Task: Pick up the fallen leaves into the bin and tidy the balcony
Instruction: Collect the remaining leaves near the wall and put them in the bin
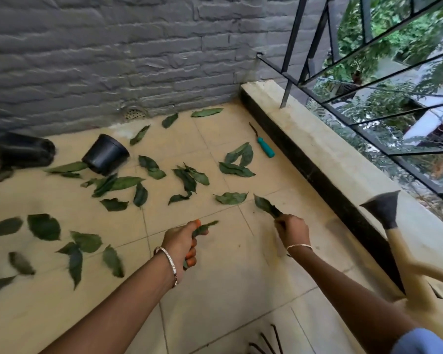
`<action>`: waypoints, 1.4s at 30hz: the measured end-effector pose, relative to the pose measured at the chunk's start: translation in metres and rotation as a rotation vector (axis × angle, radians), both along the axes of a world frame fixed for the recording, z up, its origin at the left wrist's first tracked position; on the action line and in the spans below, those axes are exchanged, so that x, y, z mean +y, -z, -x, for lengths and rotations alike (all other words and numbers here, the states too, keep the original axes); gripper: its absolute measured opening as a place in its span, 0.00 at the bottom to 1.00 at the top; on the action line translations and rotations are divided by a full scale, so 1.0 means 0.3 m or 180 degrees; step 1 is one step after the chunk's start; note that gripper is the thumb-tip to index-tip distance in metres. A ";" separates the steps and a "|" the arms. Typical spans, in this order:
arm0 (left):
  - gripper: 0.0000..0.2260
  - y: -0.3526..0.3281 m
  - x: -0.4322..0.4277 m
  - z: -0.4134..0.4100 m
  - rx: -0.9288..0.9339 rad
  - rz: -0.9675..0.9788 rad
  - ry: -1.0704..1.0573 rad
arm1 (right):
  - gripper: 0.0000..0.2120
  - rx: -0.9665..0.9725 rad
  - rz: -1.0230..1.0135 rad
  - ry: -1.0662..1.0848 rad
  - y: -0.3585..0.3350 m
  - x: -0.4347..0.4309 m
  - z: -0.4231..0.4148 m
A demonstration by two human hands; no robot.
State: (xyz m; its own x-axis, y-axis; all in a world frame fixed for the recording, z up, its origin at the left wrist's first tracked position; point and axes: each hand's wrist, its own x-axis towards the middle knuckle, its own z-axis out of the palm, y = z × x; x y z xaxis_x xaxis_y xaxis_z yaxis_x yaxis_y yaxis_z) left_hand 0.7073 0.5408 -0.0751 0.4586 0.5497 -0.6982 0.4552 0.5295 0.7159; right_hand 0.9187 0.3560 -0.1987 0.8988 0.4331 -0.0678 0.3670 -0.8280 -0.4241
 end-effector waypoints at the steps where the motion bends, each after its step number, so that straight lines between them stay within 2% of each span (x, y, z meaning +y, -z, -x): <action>1: 0.09 -0.008 0.001 0.004 -0.0026 0.0062 -0.0083 | 0.06 0.0037 -0.0366 0.0008 -0.033 0.026 0.038; 3: 0.06 -0.024 0.003 0.007 -0.0123 0.0203 -0.0273 | 0.10 0.0327 -0.1120 0.0017 -0.122 0.086 0.125; 6: 0.11 -0.068 0.031 0.020 -0.0327 0.0302 -0.0584 | 0.17 0.1037 -0.2003 -0.0087 -0.310 0.177 0.271; 8: 0.13 -0.109 0.051 0.033 -0.0538 0.0368 -0.0720 | 0.18 0.1255 -0.2311 -0.0308 -0.426 0.225 0.352; 11: 0.10 -0.170 0.085 0.078 -0.0786 0.0299 -0.0962 | 0.16 0.1450 -0.2379 -0.0656 -0.576 0.287 0.447; 13: 0.09 -0.212 0.101 0.109 -0.0878 0.0260 -0.1186 | 0.12 0.1452 -0.2185 -0.0879 -0.650 0.325 0.499; 16: 0.24 -0.307 0.116 0.166 -0.1189 0.0442 -0.1432 | 0.06 0.1150 -0.1864 -0.1207 -0.745 0.379 0.598; 18: 0.31 -0.367 0.122 0.204 -0.1421 0.0356 -0.1591 | 0.03 0.0955 -0.1791 -0.1439 -0.804 0.417 0.664; 20: 0.29 -0.394 0.126 0.238 -0.1384 0.0241 -0.1769 | 0.01 0.0904 -0.1750 -0.1697 -0.852 0.452 0.708; 22: 0.20 -0.399 0.155 0.297 -0.1194 0.0223 -0.2054 | 0.01 0.0929 -0.1585 -0.2169 -0.907 0.497 0.758; 24: 0.14 -0.410 0.197 0.359 -0.1208 0.0455 -0.2393 | 0.05 0.0822 -0.1196 -0.2724 -0.956 0.542 0.810; 27: 0.15 -0.424 0.281 0.461 -0.1452 0.0638 -0.3015 | 0.12 0.1054 -0.0757 -0.2679 -1.011 0.622 0.870; 29: 0.14 -0.431 0.323 0.526 -0.1887 0.0621 -0.3404 | 0.15 0.1147 -0.0428 -0.2589 -1.024 0.684 0.882; 31: 0.14 -0.433 0.367 0.579 -0.2471 0.0693 -0.3737 | 0.16 0.0819 0.0042 -0.2747 -1.009 0.751 0.871; 32: 0.13 -0.431 0.387 0.601 -0.2543 0.0630 -0.3841 | 0.16 0.0569 0.0296 -0.2876 -0.993 0.782 0.862; 34: 0.14 -0.431 0.412 0.641 -0.2138 0.0318 -0.3721 | 0.17 0.0068 0.0930 -0.3226 -0.932 0.844 0.844; 37: 0.17 -0.373 0.448 0.686 -0.1717 0.0169 -0.3025 | 0.20 -0.0451 0.1866 -0.3719 -0.761 0.923 0.811; 39: 0.14 -0.314 0.471 0.720 -0.1558 0.0270 -0.2751 | 0.22 -0.0420 0.2129 -0.3843 -0.618 0.956 0.800; 42: 0.09 -0.234 0.512 0.761 -0.1241 0.0054 -0.2481 | 0.29 0.0011 0.2258 -0.3891 -0.376 0.982 0.797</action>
